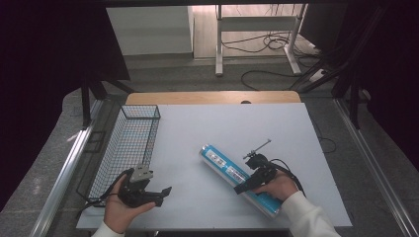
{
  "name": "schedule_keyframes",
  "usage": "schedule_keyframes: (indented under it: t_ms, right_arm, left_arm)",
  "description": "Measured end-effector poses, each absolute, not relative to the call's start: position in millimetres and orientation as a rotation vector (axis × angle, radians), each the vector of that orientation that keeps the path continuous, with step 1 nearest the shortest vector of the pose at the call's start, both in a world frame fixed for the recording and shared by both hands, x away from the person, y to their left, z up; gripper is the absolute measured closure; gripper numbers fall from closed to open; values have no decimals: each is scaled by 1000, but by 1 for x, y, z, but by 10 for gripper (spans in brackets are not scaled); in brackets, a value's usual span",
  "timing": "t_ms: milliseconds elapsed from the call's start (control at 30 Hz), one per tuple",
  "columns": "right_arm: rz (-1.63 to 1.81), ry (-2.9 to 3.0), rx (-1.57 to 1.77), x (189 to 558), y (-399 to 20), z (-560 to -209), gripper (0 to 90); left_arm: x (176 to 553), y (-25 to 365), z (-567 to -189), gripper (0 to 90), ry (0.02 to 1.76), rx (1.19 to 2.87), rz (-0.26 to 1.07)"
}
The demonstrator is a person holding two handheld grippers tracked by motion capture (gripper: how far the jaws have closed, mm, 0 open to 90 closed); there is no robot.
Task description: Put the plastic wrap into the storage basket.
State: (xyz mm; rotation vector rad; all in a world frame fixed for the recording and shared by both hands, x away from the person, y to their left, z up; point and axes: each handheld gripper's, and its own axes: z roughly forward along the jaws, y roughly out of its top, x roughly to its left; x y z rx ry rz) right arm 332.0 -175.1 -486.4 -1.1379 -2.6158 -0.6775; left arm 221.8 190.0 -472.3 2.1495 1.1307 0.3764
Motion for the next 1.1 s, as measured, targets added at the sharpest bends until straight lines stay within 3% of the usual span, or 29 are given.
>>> schedule_keyframes:
  t_ms: [667,1100]
  right_arm:
    - [-1344,-2204,-1235,319,-190,-451,322]
    - [-1501,-2013,-1250,312,-181,-444,322]
  left_arm:
    - [222,194,-466,163,1141,2067,339]
    - [225,198,-460,163,1151,2001,287]
